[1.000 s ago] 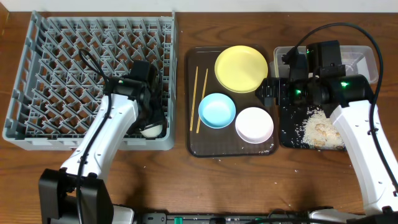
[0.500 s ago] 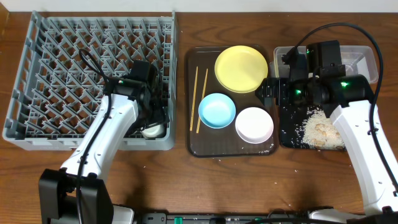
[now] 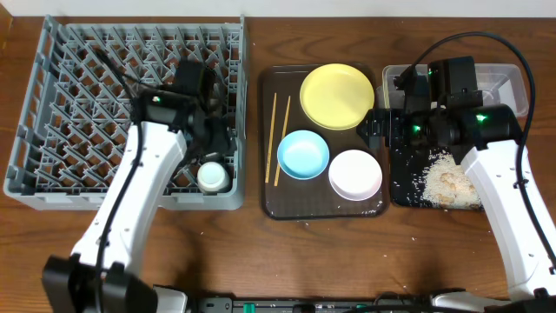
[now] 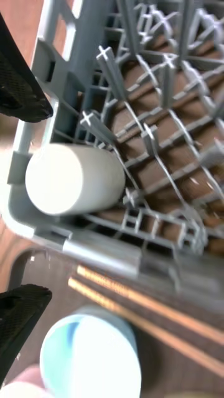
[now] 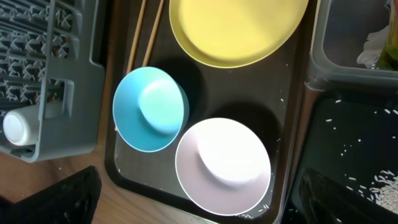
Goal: Sort waste into correct bins and load items into the dishwasher
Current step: 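Move the left gripper from the rack toward the blue bowl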
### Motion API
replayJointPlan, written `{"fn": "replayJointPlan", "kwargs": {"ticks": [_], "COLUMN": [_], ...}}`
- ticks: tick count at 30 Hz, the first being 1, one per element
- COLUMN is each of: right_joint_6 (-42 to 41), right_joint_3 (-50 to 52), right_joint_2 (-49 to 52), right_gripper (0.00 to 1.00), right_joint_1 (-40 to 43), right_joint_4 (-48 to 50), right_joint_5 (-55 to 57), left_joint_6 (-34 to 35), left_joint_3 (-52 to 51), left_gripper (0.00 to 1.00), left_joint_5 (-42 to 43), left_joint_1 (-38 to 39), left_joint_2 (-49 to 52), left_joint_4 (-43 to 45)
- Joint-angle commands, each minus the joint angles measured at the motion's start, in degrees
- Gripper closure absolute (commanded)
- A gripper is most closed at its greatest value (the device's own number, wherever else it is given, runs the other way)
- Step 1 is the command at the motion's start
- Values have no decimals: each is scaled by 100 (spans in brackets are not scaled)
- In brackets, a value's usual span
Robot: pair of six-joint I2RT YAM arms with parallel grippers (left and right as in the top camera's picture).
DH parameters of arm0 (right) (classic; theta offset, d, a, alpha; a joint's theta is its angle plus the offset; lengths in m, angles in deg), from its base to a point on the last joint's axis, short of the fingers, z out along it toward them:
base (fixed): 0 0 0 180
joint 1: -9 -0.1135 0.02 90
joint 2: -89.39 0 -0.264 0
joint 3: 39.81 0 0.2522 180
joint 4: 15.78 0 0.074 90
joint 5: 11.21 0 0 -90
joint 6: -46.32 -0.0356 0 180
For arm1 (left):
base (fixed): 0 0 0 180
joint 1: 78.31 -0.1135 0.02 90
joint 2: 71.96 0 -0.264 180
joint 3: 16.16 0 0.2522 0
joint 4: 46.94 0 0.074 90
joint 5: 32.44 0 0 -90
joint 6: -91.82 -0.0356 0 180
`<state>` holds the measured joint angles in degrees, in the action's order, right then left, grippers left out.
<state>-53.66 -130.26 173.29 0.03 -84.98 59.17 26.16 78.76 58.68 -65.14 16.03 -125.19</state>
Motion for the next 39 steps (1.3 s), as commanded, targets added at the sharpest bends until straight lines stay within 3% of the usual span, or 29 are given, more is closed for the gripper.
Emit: {"fn": "replayJointPlan", "kwargs": {"ticks": [1,16,28,39], "right_joint_6": [85,-94,-376,-367], "right_joint_3": [-13,-131,-162,-160], "right_joint_2": [-33,-354,-1003,-1003], "right_gripper": [1,5,8,1], "right_joint_1": [-52,122,1025,1158], "right_joint_4": [39,144,-114,-260], "right_joint_5": [13,13,181,184], "left_joint_6": [-120,-92,-94,-107], "left_joint_3": [131,131,116,59], "left_gripper": [15,15,15,15], "left_joint_5": [-9,17,426,422], "left_joint_1": [297,1147,1512,1856], "left_joint_2": [-302,-372,-363,-157], "left_joint_4": [-61,13,426,970]}}
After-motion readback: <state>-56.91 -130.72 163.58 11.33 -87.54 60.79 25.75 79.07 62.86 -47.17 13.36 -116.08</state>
